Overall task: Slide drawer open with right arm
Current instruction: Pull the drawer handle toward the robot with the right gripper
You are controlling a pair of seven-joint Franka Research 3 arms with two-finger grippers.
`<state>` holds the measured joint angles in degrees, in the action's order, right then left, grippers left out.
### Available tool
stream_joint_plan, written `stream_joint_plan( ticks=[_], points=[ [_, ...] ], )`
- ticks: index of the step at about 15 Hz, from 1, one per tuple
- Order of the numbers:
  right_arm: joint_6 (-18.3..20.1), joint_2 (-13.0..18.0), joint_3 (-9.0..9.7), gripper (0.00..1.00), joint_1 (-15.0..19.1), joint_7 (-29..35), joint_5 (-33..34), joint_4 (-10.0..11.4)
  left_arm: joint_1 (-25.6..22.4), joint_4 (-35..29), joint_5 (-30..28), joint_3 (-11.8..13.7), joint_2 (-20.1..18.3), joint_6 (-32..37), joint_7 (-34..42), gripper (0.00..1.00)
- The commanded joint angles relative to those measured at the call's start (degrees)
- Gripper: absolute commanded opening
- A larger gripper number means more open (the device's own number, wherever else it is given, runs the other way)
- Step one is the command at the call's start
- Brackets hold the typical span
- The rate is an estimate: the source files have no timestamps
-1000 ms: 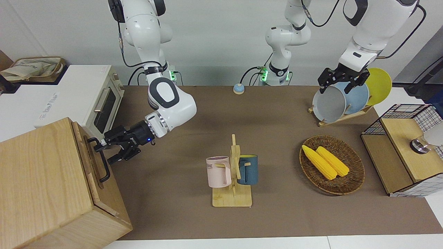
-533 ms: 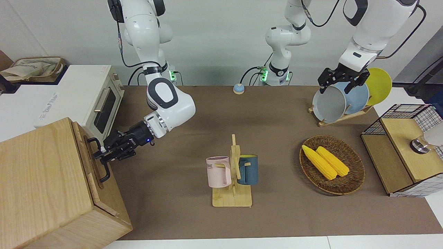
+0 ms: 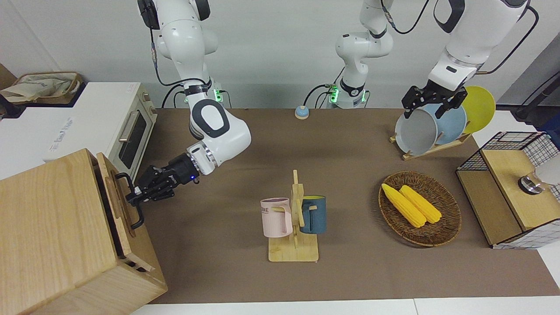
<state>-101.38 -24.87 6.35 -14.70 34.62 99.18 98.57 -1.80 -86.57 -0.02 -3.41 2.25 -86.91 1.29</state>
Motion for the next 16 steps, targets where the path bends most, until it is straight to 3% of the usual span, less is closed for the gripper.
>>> stream_joint_plan(
  ticks=[1, 8, 16],
  points=[
    [3.5, -0.7, 0.24, 0.006, -5.9, -1.4, -2.4, -1.0, -0.2, 1.5, 1.0, -0.4, 0.7, 1.1, 0.6, 0.99],
    [11.5, -0.7, 0.24, 0.004, -15.7, -3.3, -8.2, -3.3, -0.2, 1.5, 1.0, -0.4, 0.7, 1.1, 0.6, 0.99],
    [15.6, -1.7, 0.24, 0.018, -20.2, -4.4, -9.9, -4.4, -0.2, 1.5, 1.0, -0.4, 0.7, 1.1, 0.6, 0.99]
  ],
)
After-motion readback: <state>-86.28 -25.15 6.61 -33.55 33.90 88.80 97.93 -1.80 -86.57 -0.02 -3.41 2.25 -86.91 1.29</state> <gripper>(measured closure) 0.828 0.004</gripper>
